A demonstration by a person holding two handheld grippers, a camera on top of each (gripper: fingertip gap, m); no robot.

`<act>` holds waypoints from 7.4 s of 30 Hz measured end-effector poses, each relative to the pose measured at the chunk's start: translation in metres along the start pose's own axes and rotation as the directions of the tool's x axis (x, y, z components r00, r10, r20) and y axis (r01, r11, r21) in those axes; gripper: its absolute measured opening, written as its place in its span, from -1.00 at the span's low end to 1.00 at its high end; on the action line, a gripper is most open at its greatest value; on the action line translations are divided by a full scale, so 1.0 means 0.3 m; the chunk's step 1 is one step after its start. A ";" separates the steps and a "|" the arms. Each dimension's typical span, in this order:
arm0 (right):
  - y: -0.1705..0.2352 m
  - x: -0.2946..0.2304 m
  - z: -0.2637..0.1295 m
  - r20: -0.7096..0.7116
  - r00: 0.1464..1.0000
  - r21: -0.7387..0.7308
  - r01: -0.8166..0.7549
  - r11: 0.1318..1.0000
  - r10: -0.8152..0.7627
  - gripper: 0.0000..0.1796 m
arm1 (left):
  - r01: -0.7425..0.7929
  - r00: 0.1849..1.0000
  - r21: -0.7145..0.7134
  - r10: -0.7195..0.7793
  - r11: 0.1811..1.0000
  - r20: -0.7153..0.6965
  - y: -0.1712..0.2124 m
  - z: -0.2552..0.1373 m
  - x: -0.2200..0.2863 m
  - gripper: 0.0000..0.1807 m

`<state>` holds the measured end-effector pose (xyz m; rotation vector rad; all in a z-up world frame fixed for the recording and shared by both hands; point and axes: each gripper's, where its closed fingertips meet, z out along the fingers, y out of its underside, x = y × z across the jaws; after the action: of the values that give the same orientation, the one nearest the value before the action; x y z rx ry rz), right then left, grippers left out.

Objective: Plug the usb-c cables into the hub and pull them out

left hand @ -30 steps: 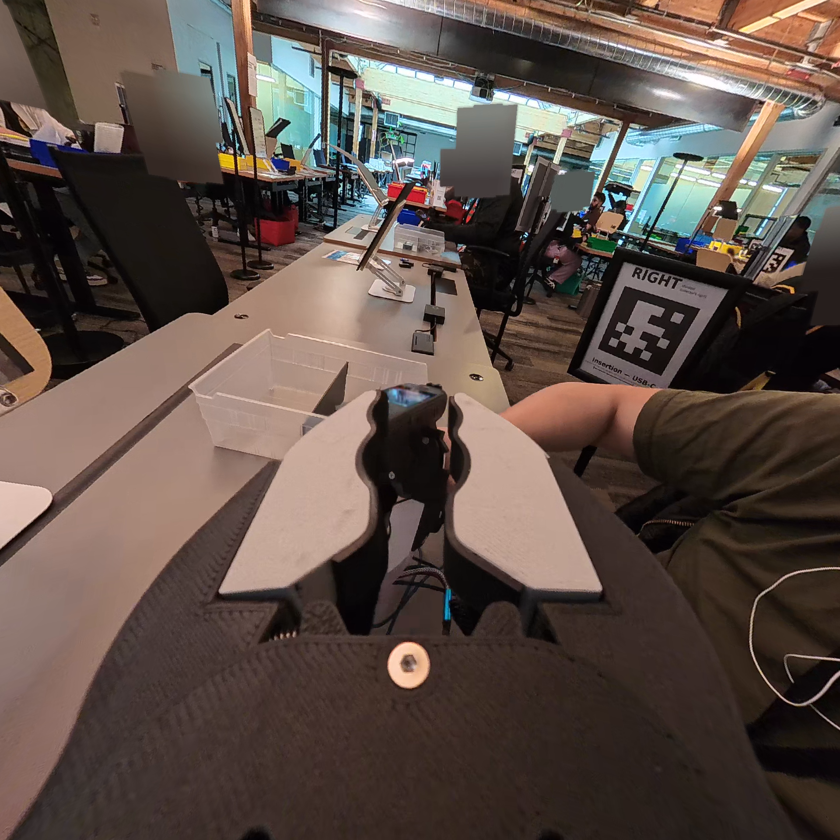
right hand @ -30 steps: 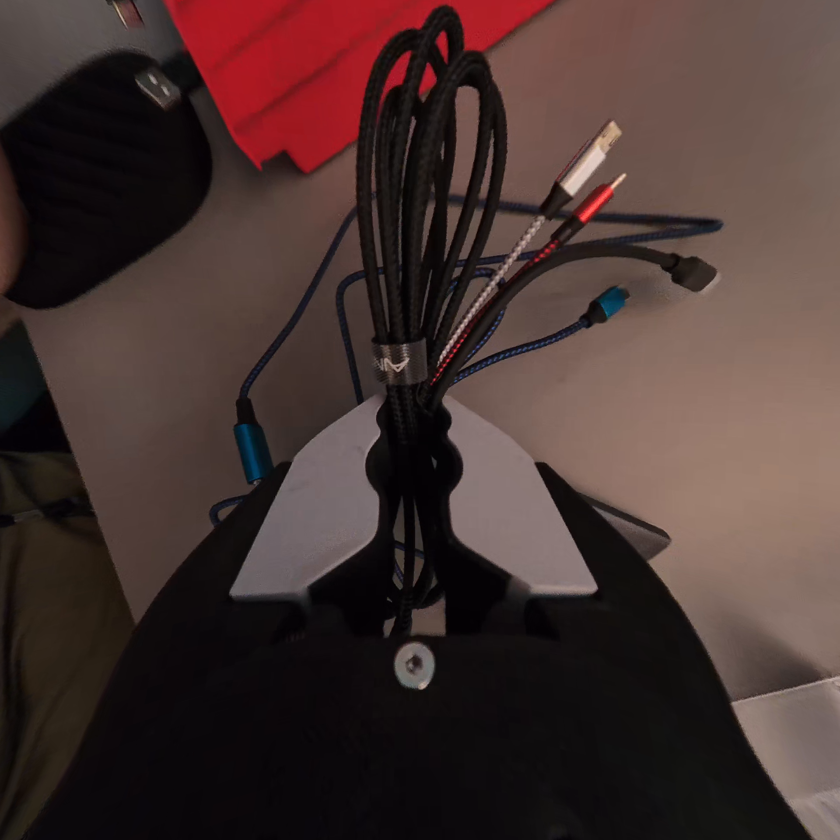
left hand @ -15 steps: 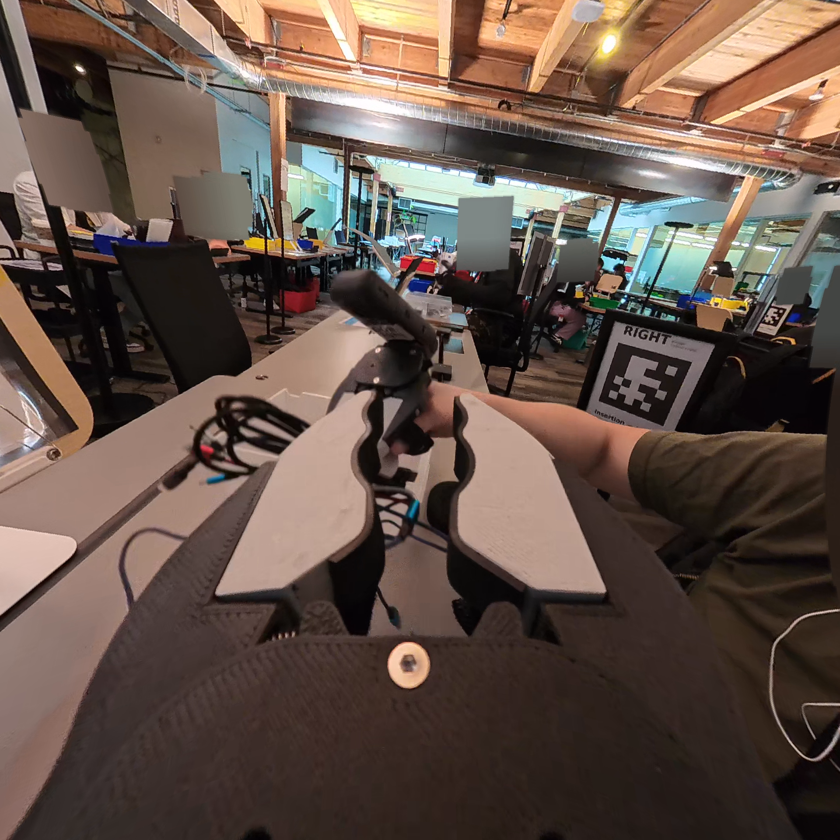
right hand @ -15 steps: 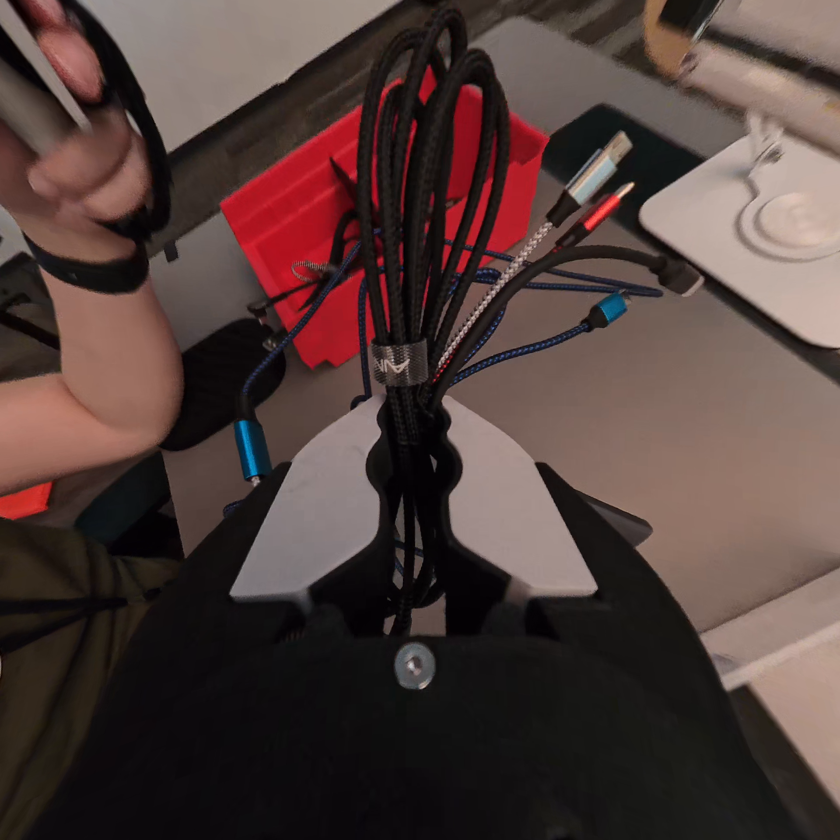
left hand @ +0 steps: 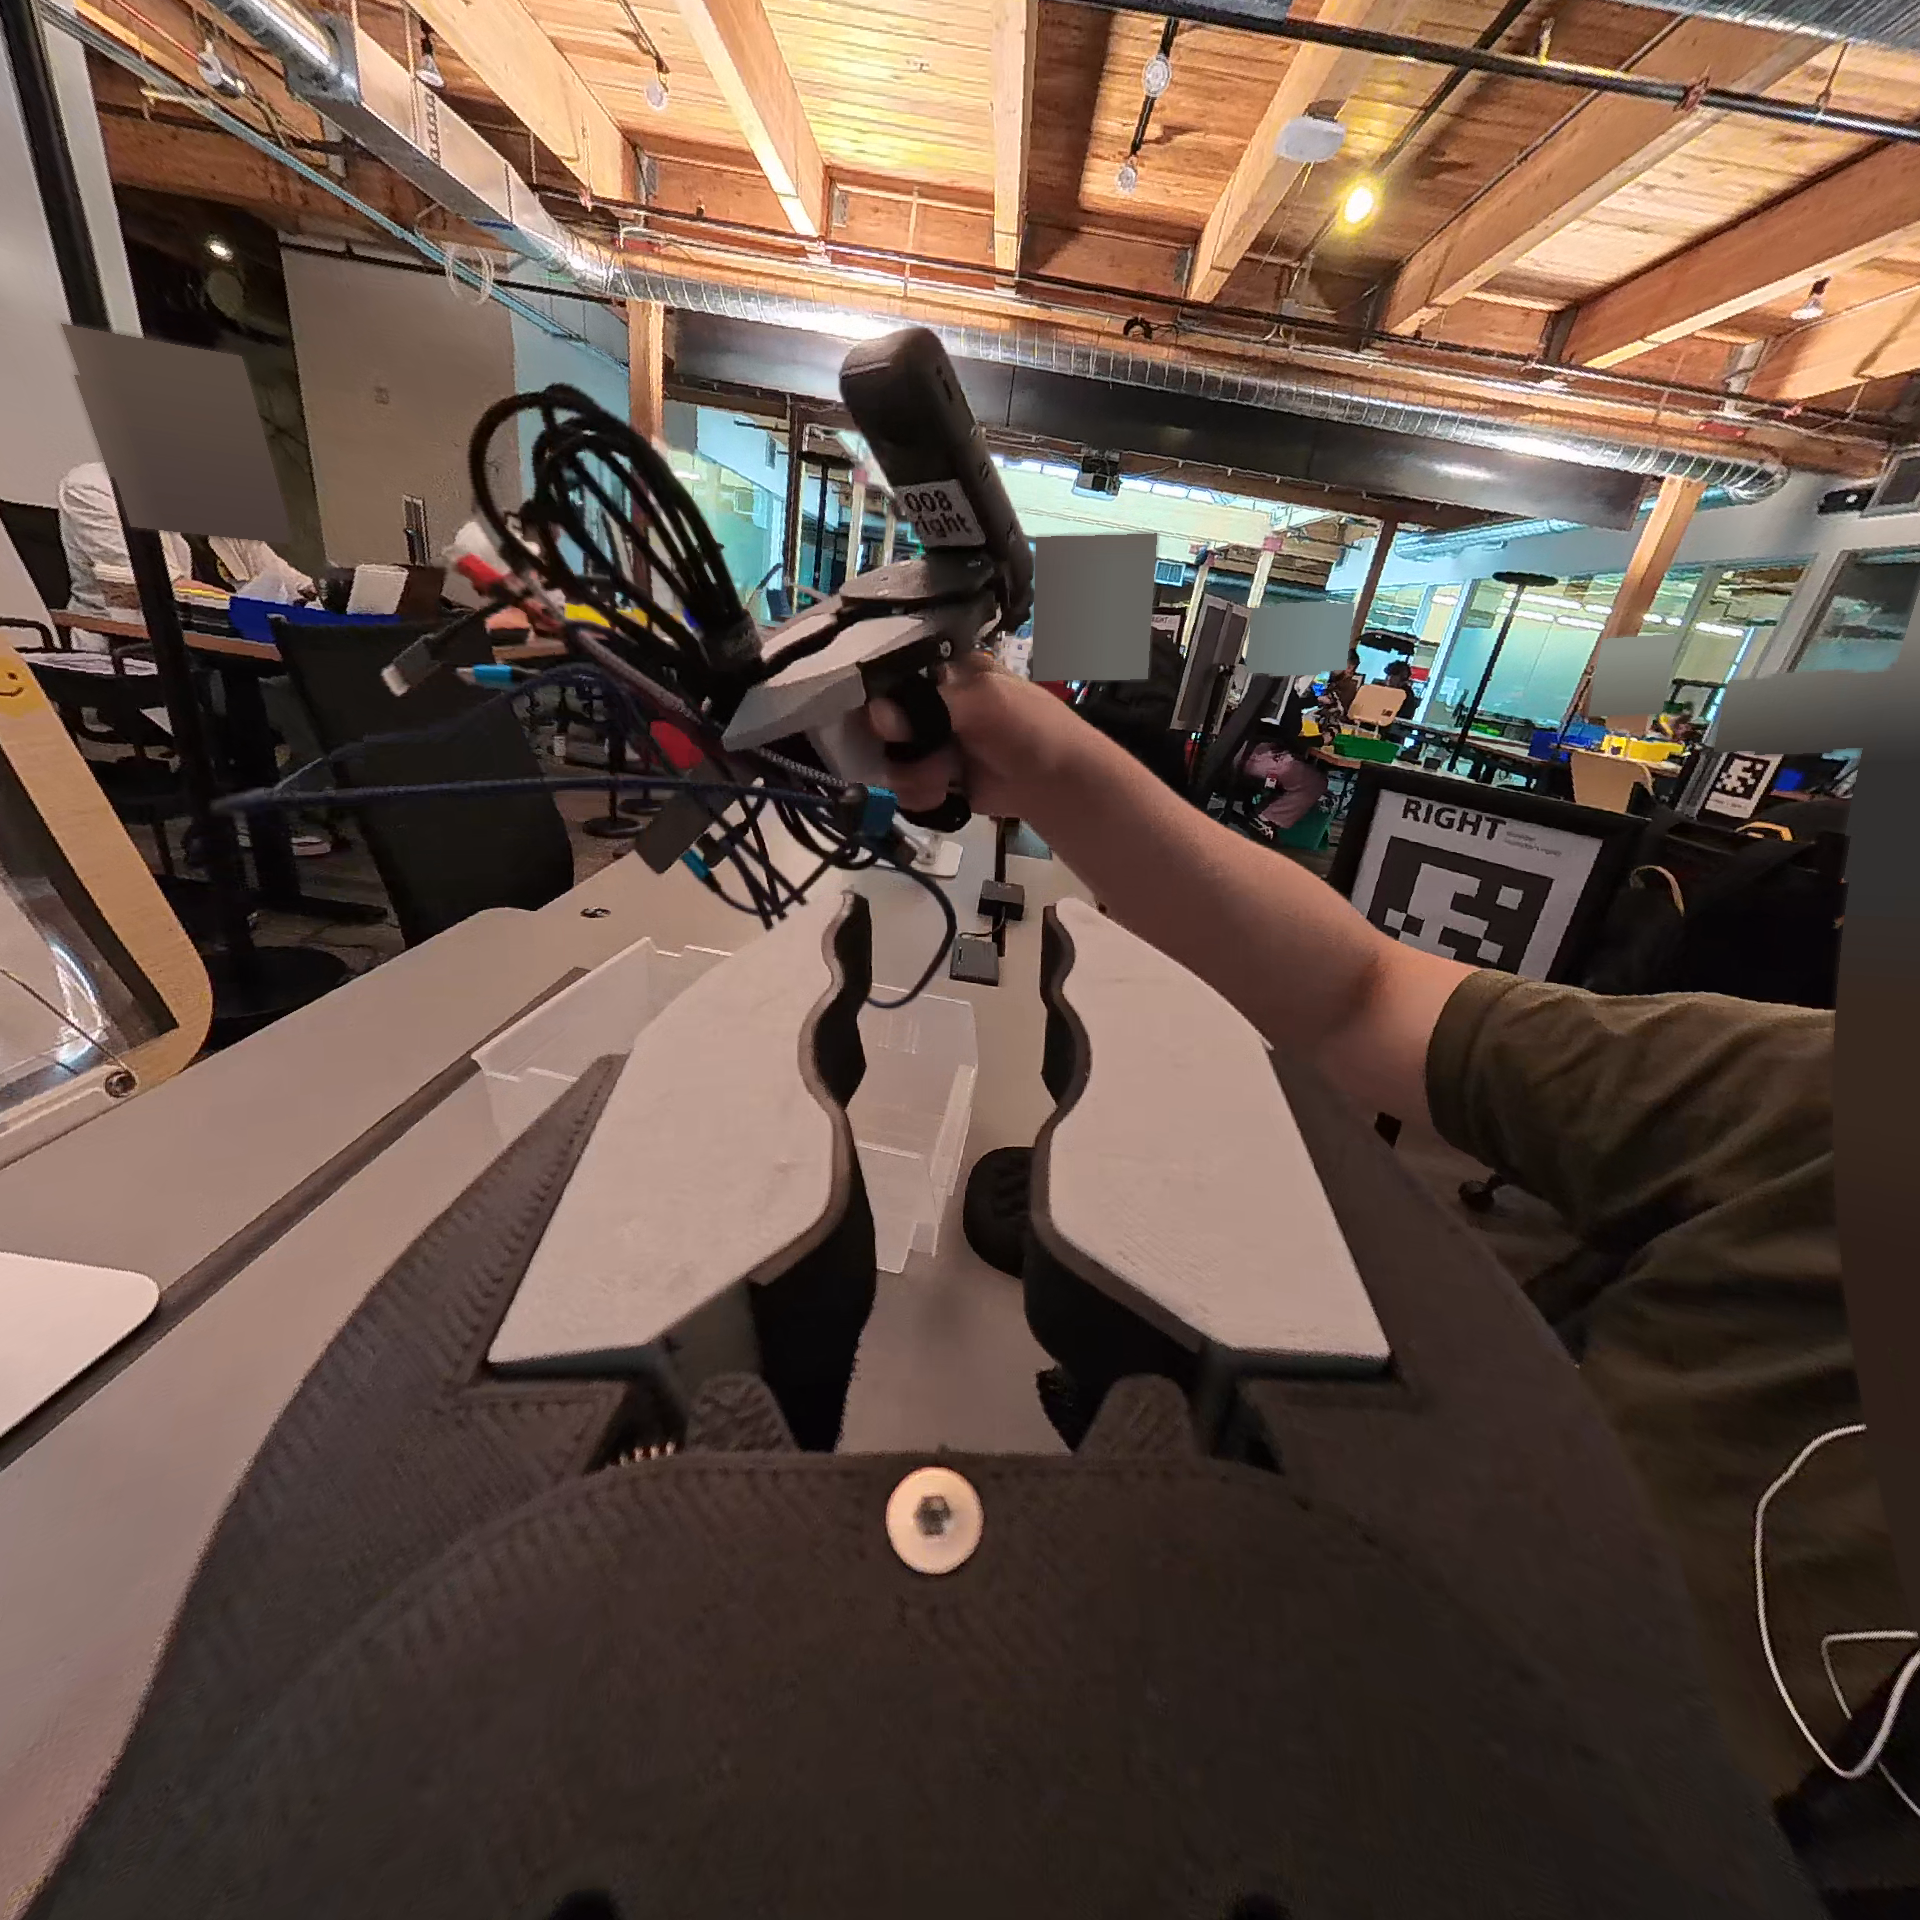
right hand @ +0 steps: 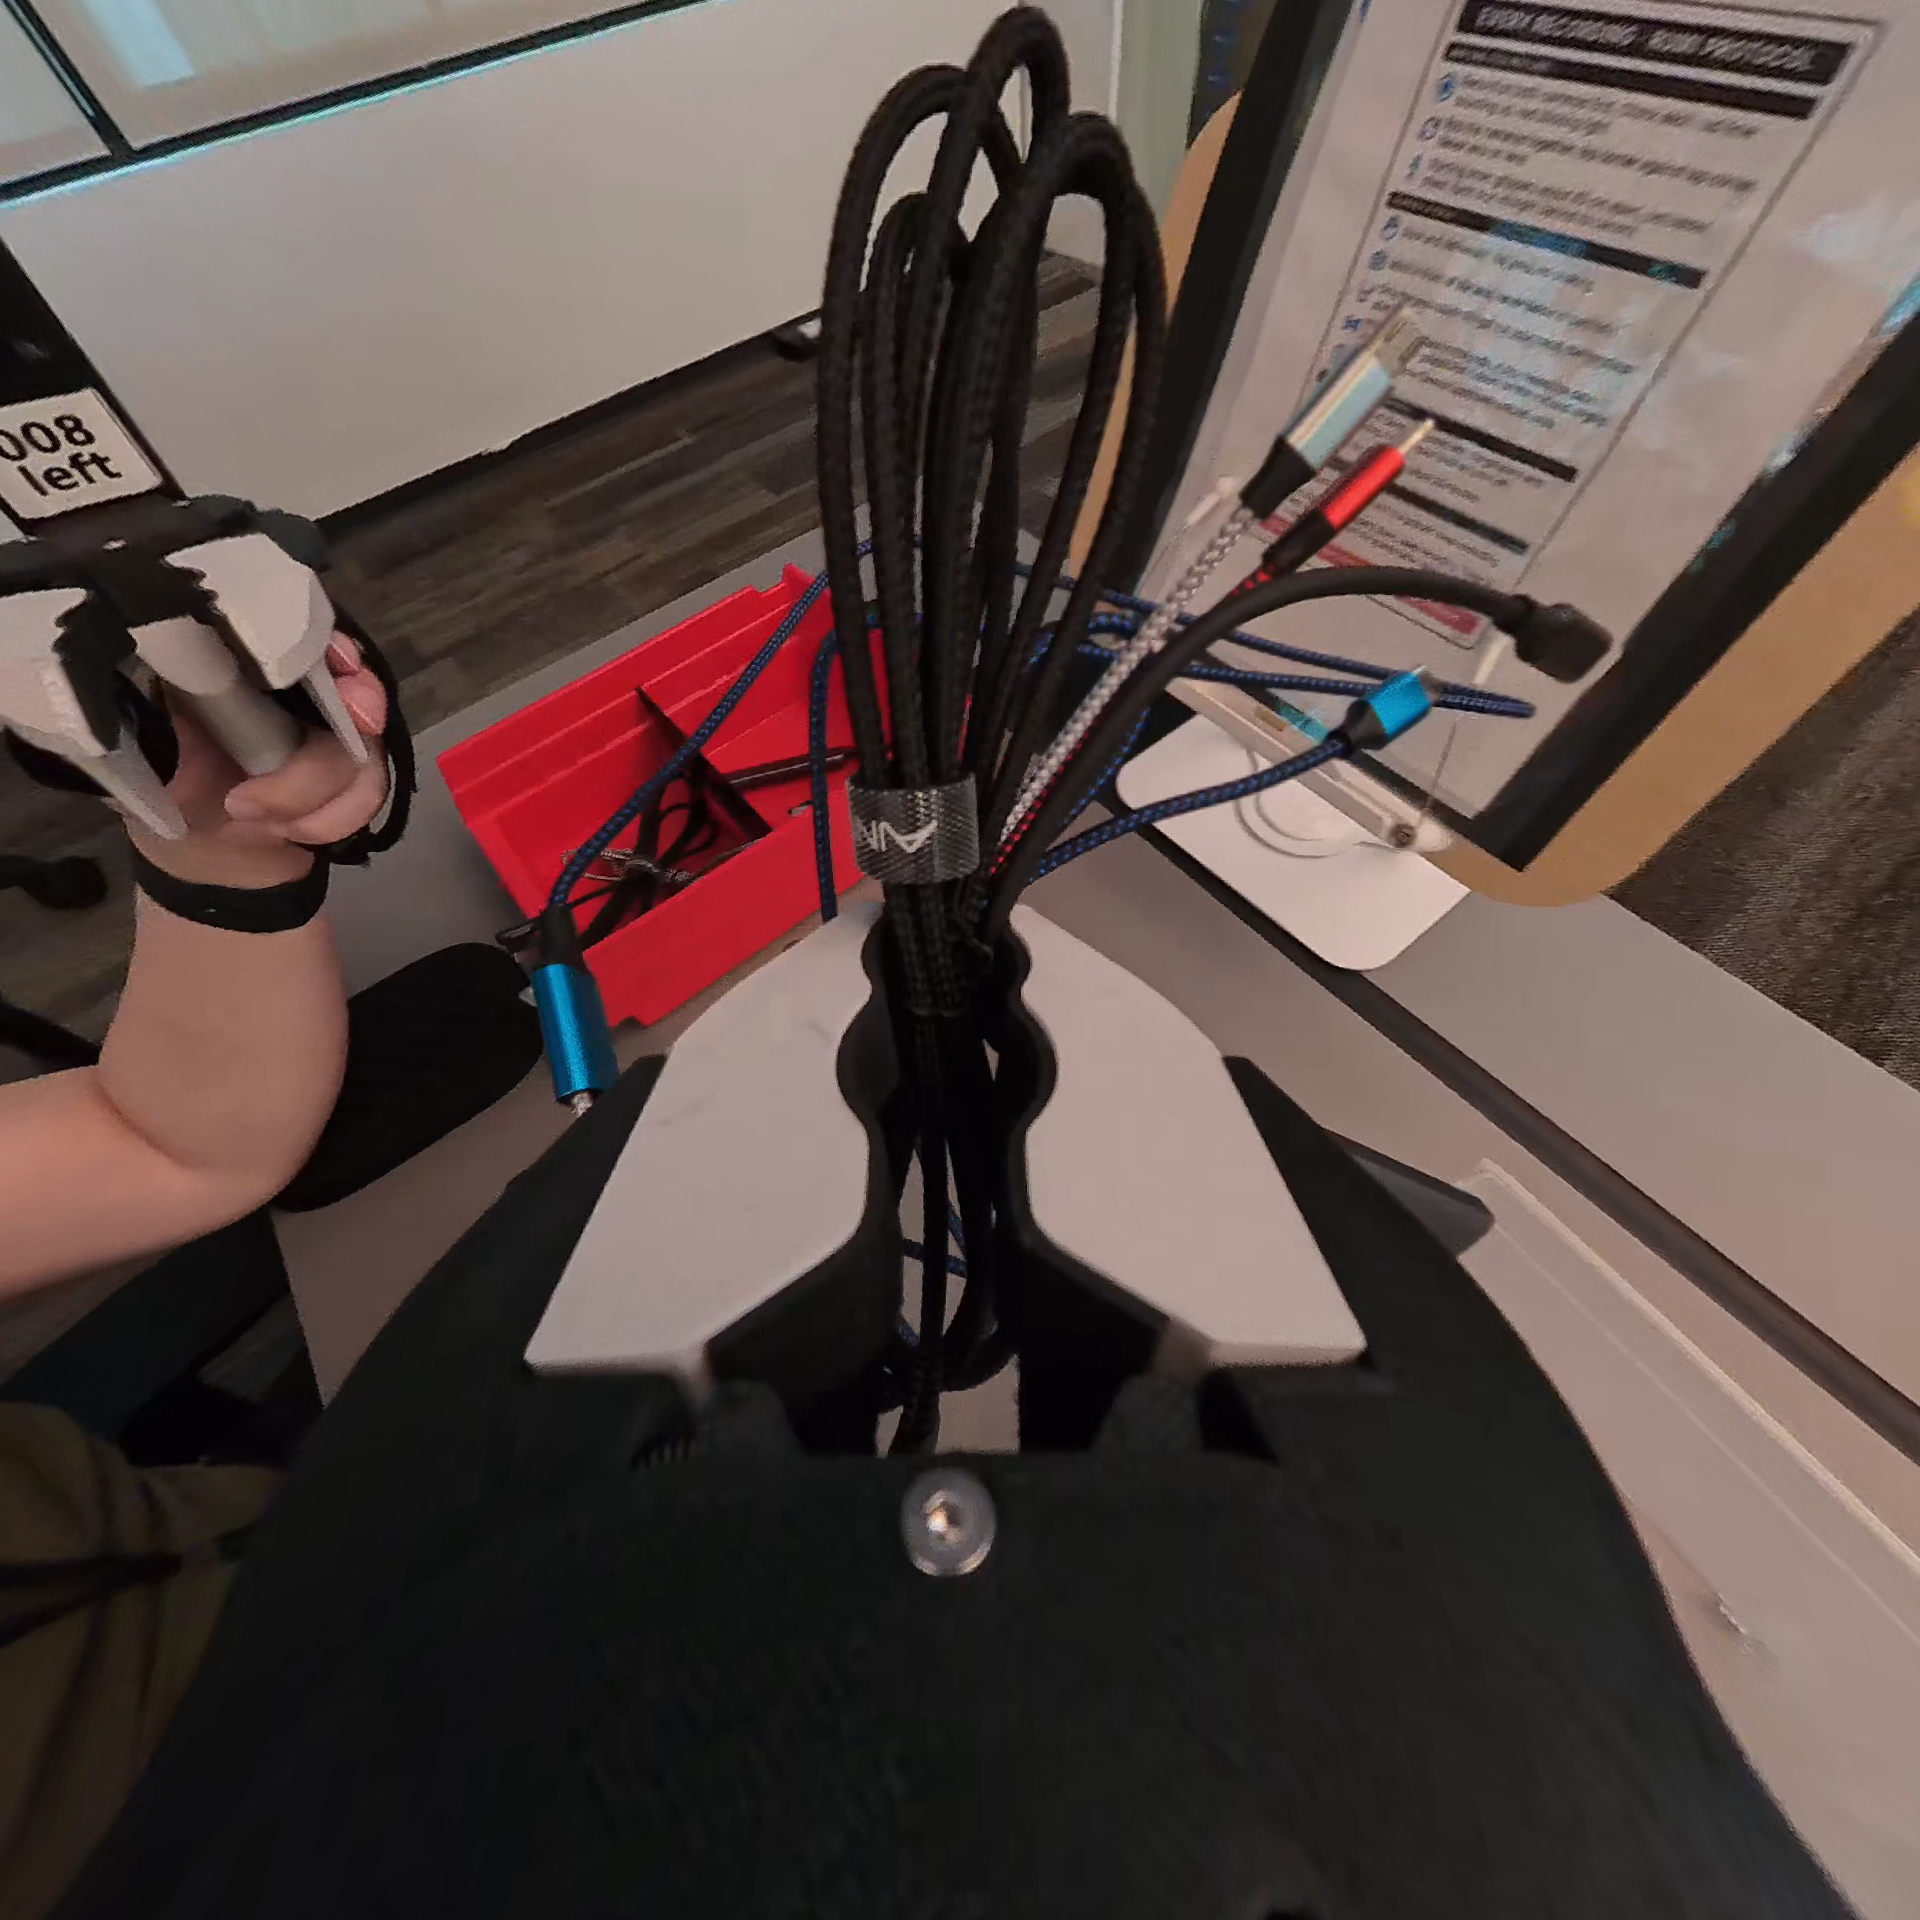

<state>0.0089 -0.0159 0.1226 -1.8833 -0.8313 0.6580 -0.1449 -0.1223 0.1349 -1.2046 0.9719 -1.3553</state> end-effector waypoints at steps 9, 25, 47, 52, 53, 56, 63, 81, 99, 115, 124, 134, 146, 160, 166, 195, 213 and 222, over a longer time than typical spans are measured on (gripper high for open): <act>0.029 0.099 -0.128 -0.068 0.997 0.046 -0.034 0.998 0.037 -0.84 | 0.005 1.000 -0.020 -0.005 1.000 0.000 0.016 0.014 -0.003 -0.66; 0.169 0.082 -0.083 -0.098 0.992 -0.157 0.065 0.985 -0.081 -0.84 | 0.024 1.000 -0.109 -0.024 0.994 -0.002 0.098 0.081 -0.023 -0.66; 0.872 -0.089 0.350 0.208 0.925 -0.898 0.309 0.313 -0.318 -0.82 | 0.010 1.000 -0.130 -0.013 0.991 -0.020 0.102 0.076 -0.006 -0.66; 0.893 -0.189 0.456 0.260 0.937 -0.862 0.333 0.381 -0.232 -0.82 | 0.008 1.000 -0.126 -0.011 0.992 -0.025 0.097 0.071 0.000 -0.66; 0.899 -0.199 0.472 0.261 0.940 -0.860 0.330 0.389 -0.221 -0.82 | 0.007 1.000 -0.125 -0.010 0.992 -0.026 0.095 0.069 0.001 -0.66; 0.925 -0.204 0.494 0.267 0.937 -0.862 0.336 0.379 -0.225 -0.80 | 0.004 1.000 -0.121 -0.007 0.993 -0.028 0.090 0.064 0.005 -0.66; 0.925 -0.197 0.471 0.231 0.958 -0.851 0.282 0.444 -0.166 -0.69 | 0.002 0.999 -0.105 -0.005 0.994 -0.035 0.074 0.049 0.011 -0.66; 0.981 -0.084 0.445 0.265 0.922 -0.833 0.367 0.415 -0.282 0.61 | 0.010 0.999 -0.144 -0.014 0.990 -0.032 0.110 0.077 0.003 -0.65; 1.047 -0.112 0.401 0.363 0.890 -0.877 0.426 0.221 -0.275 -0.49 | 0.014 0.999 -0.136 -0.020 0.991 -0.038 0.105 0.076 0.002 -0.65; 0.891 -0.111 0.414 0.222 0.803 -0.821 0.460 0.338 -0.553 -0.85 | -0.006 0.999 -0.099 0.003 0.995 -0.038 0.066 0.048 0.022 -0.65; 0.557 -0.060 0.334 0.069 0.758 -0.774 0.451 0.444 -0.649 -0.87 | -0.008 1.000 -0.068 0.006 0.998 -0.028 0.040 0.022 0.017 -0.65; 0.090 0.060 0.087 -0.141 0.616 -0.794 0.397 0.460 -0.775 -0.88 | -0.010 1.000 -0.060 0.009 0.998 -0.019 0.033 0.014 0.013 -0.65; -0.404 0.166 -0.248 -0.319 0.441 -0.849 0.260 0.460 -0.839 -0.92 | -0.001 1.000 -0.099 0.001 0.995 -0.001 0.069 0.040 -0.009 -0.65; 0.056 0.563 -0.205 -0.324 0.620 -0.846 0.147 0.512 -0.714 -0.91 | 0.005 1.000 -0.147 -0.006 0.989 -0.009 0.114 0.080 -0.014 -0.65; 0.249 0.659 -0.120 -0.351 0.735 -0.709 0.196 0.677 -0.580 -0.92 | 0.022 1.000 -0.173 -0.021 0.985 0.004 0.144 0.095 -0.039 -0.65; 0.685 0.642 -0.003 -0.151 0.963 -0.655 0.073 0.752 -0.225 -0.58 | 0.074 0.997 -0.311 -0.070 0.948 0.022 0.293 0.184 -0.088 -0.63; 0.947 0.012 0.503 -0.066 0.965 -0.705 0.134 0.697 -0.252 -0.39 | -0.014 1.000 -0.157 0.012 0.987 -0.011 0.110 0.077 0.010 -0.64; 0.969 -0.036 0.496 0.041 0.983 -0.785 0.142 0.603 -0.177 -0.92 | -0.020 0.999 -0.118 0.017 0.993 -0.027 0.073 0.052 0.024 -0.64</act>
<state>-0.0286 -0.0387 -0.2012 -2.5436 -1.4045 0.1013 -0.1255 -0.1316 0.1173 -1.2660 1.0927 -1.3164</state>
